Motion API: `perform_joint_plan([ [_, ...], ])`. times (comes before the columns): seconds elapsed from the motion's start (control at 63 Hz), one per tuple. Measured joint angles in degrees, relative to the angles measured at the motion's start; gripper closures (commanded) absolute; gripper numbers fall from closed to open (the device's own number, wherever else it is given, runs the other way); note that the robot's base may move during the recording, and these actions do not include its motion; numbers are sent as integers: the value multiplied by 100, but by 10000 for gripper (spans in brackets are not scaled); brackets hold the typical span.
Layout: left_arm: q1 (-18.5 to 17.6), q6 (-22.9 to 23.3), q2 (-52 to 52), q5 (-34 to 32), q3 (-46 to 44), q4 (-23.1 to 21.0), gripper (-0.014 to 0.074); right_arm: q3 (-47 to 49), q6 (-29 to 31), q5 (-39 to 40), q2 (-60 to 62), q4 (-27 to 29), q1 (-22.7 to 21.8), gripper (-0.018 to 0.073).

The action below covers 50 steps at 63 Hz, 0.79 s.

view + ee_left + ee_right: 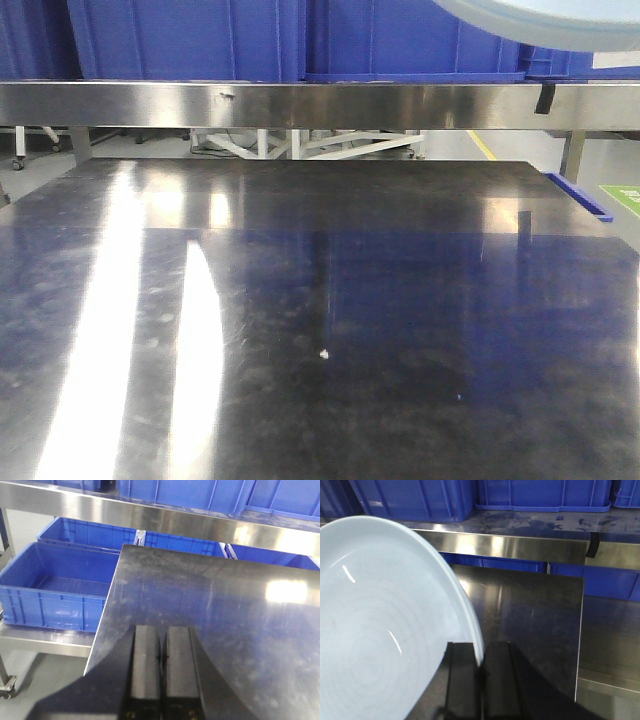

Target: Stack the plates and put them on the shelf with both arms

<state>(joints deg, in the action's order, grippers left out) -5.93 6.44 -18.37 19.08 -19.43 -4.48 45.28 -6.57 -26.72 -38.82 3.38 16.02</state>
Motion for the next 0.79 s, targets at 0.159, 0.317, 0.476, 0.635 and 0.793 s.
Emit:
perform_joint_plan([
  [0.159,0,0,0,0,0,0,505,0,0,0,0,0,0,511],
  [0.317,0,0,0,0,0,0,505,0,0,0,0,0,0,511],
  [0.476,0,0,0,0,0,0,505,0,0,0,0,0,0,511],
  [0.635,0,0,0,0,0,0,505,0,0,0,0,0,0,511],
  [0.793,0,0,0,0,0,0,505,0,0,0,0,0,0,511],
])
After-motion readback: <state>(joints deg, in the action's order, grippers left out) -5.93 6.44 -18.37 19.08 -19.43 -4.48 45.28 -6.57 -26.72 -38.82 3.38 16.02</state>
